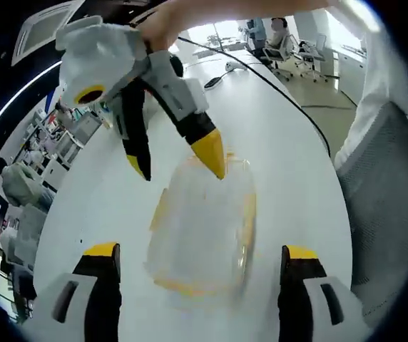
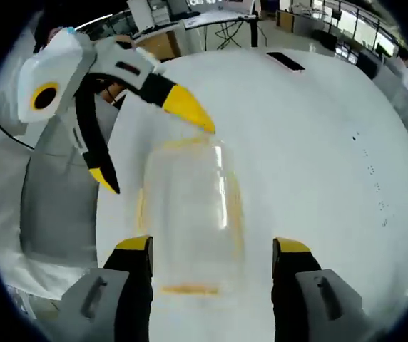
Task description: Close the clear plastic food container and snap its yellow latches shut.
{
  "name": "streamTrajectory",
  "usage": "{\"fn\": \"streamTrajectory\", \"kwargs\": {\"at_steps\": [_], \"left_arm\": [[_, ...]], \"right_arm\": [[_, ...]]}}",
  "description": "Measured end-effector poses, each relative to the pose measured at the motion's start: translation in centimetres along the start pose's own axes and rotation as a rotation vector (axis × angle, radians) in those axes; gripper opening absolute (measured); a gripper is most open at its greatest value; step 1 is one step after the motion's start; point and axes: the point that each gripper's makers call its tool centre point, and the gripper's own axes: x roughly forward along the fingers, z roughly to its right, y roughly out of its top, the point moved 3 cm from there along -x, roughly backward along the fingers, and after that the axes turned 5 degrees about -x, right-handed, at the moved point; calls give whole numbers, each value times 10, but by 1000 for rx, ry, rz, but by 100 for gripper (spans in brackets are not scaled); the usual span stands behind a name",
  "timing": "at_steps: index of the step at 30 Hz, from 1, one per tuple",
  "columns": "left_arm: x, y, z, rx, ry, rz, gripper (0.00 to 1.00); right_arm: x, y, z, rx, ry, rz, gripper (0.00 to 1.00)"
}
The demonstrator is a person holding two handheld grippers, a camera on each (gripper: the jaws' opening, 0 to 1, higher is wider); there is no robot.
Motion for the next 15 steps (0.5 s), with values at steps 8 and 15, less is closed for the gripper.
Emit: {"fn": "streamTrajectory", "kwargs": {"at_steps": [8, 15], "left_arm": [[11, -18, -13, 90, -123, -161, 93], [28, -5, -8, 98, -177, -155, 84]], "right_arm": [[2, -8, -24, -29, -1, -19, 78], [18, -30, -15, -42, -40, -108, 90]]}}
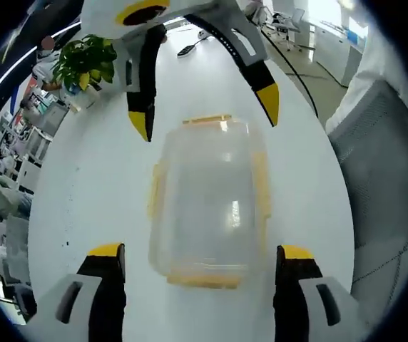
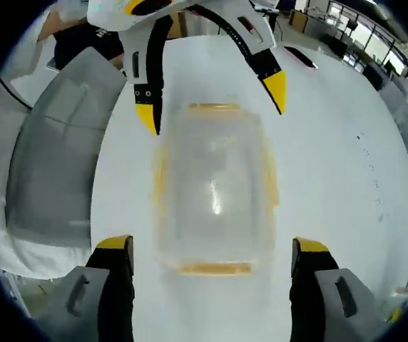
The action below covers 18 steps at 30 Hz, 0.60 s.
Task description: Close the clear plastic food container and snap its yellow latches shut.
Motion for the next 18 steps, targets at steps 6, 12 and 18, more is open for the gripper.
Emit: {"fn": "streamTrajectory", "kwargs": {"at_steps": [6, 12, 18], "left_arm": [[12, -2, -1, 25, -39, -22, 82], [15, -7, -2, -4, -55, -34, 79], [16, -9, -3, -15, -59, -34, 71]], "right_arm": [[10, -3, 0, -7, 13, -23, 89], [19, -6, 0, -20, 28, -38, 88], [25, -9, 3, -28, 32, -44, 80]]}}
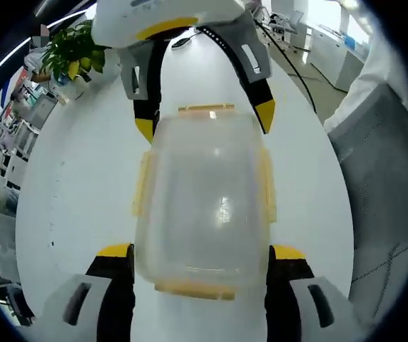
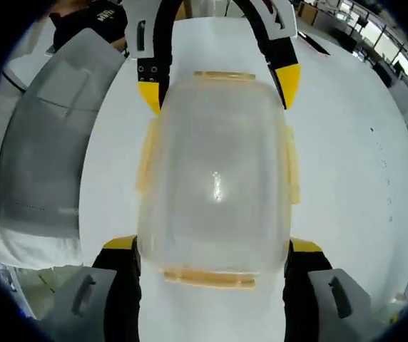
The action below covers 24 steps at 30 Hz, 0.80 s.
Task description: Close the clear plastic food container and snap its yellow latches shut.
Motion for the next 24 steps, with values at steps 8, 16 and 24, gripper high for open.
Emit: {"fn": "streamTrajectory", "kwargs": {"at_steps": [8, 16, 24], "left_arm": [[-1, -2, -2, -3, 0, -1, 71], [-3, -10, -12, -15, 2, 0, 71], [-6, -21, -27, -22, 12, -14, 71]], "right_arm": [[0, 2, 2, -7, 6, 5, 79], [1, 9, 13, -19, 7, 20, 79], [3, 22, 31, -34, 2, 33, 80]]}}
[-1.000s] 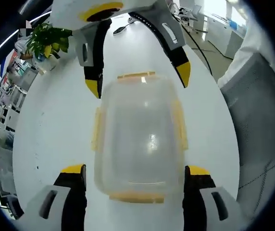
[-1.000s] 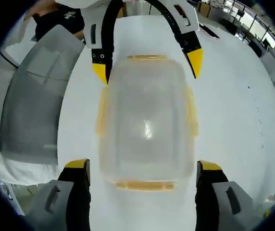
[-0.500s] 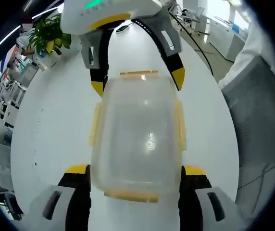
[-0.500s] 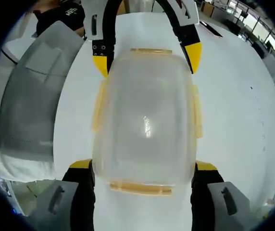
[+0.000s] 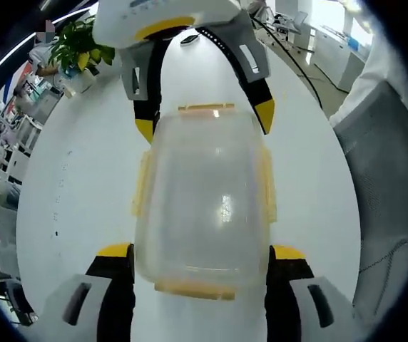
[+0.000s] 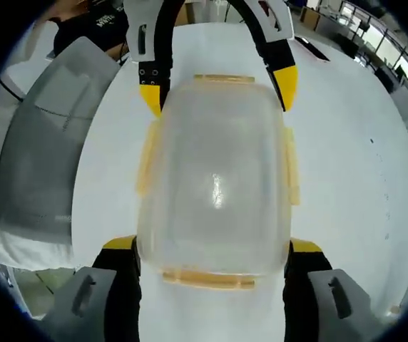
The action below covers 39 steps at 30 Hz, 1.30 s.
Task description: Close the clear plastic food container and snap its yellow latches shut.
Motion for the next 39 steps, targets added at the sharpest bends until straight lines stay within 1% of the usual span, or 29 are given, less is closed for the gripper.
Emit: {"fn": "streamTrajectory", "kwargs": {"at_steps": [5, 8, 12, 21, 25, 36, 39], "left_arm": [[-1, -7, -13, -6, 15, -20, 71], [0, -13, -22, -12, 35, -27, 71], [1, -16, -31, -7, 58, -36, 72], [1, -22, -45, -13, 85, -43, 72], [1, -22, -47, -14, 85, -39, 72], [1, -22, -49, -8, 81, -35, 72], [1, -23, -50, -1, 79, -34, 72]], "right_arm": [[2, 7, 14, -15, -18, 3, 80], [3, 11, 26, -30, -53, 3, 80], [5, 14, 37, -38, -78, 4, 81], [7, 18, 54, -42, -107, 6, 81], [7, 19, 56, -40, -107, -4, 81], [7, 19, 58, -35, -107, -4, 81], [7, 19, 57, -15, -109, 2, 82]]}}
